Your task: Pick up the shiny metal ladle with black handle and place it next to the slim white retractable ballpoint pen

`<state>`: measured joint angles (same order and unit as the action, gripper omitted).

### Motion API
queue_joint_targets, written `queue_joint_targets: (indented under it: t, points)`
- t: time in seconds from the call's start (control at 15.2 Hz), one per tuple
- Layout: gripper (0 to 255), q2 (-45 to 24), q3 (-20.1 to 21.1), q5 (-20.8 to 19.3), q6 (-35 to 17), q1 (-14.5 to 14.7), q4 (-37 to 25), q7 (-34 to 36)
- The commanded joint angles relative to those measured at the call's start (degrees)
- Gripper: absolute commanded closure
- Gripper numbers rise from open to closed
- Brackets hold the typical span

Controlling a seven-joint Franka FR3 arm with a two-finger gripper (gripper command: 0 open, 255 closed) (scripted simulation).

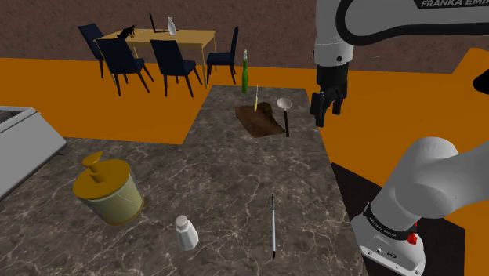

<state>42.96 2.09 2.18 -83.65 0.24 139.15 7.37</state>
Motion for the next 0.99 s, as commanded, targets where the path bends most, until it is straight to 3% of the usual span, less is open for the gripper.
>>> queue_joint_targets:
  t: [0.0, 0.92]
  points:
    - [0, 0.0, 0.0, 0.0, 0.0, 0.0, 0.0, 0.0]
    - [0, -27.4, -1.9, -1.7, -19.5, -8.1, -9.2, 13.4]
